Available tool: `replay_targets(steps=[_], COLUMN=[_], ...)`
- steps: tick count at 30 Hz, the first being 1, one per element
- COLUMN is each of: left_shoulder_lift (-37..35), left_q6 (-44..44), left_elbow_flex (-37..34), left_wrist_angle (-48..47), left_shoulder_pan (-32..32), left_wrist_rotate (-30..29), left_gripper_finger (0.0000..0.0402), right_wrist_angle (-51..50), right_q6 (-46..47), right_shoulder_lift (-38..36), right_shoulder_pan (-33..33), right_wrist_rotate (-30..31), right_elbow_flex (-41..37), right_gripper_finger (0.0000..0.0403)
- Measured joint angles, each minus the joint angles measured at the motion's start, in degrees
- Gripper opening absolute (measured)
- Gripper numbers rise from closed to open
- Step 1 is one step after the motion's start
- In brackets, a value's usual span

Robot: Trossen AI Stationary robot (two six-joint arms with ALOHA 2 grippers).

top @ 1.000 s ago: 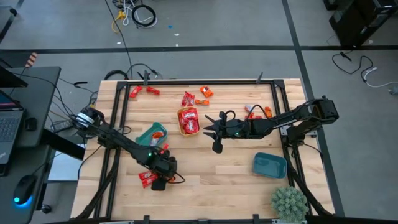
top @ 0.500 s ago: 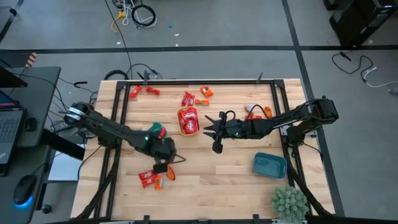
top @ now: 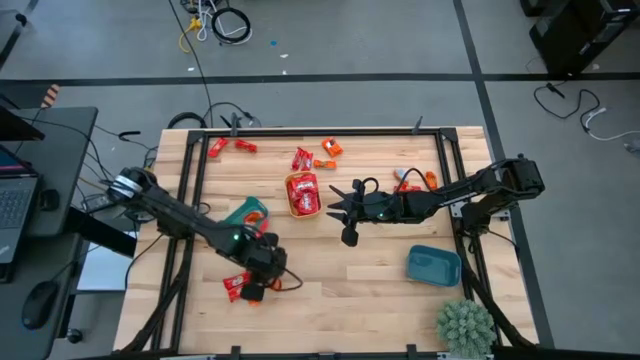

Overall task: Sort candy
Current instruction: Put the orange candy into the green bin

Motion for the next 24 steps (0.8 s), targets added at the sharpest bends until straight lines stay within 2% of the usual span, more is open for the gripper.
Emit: replay_targets(steps=[7, 12, 18, 24], left_shoulder_lift=[3.0, 4.8, 8.4, 10.3], left_q6=[11.4, 15.3, 21.6, 23.8], left_elbow_flex=[0.0, 0.0, 0.0, 0.2], left_wrist_angle=[4.5, 3.9, 3.7, 3.1], left_shoulder_pan=[-1.8, -1.9, -2.4, -2.4], left_wrist_rotate=[-1.5, -2.4, -4.1, -8.6], left_gripper_finger=[0.0178, 0.0214, 0.0231, 0.0225], right_wrist_angle=[0.1, -0.1, -0.2, -0.8], right_q6=[-0.1, -0.1, -0.2, -0.2], right_shoulder_lift=[0.0, 0.0, 0.0, 0.0], right_shoulder_pan=[0.0, 0.0, 0.0, 0.0], right_wrist_rotate=[0.0, 0.0, 0.0, 0.0], right_elbow_flex=[0.0, 0.0, 0.0, 0.0], right_gripper_finger=[0.0082, 0.0082, 0.0082, 0.0082])
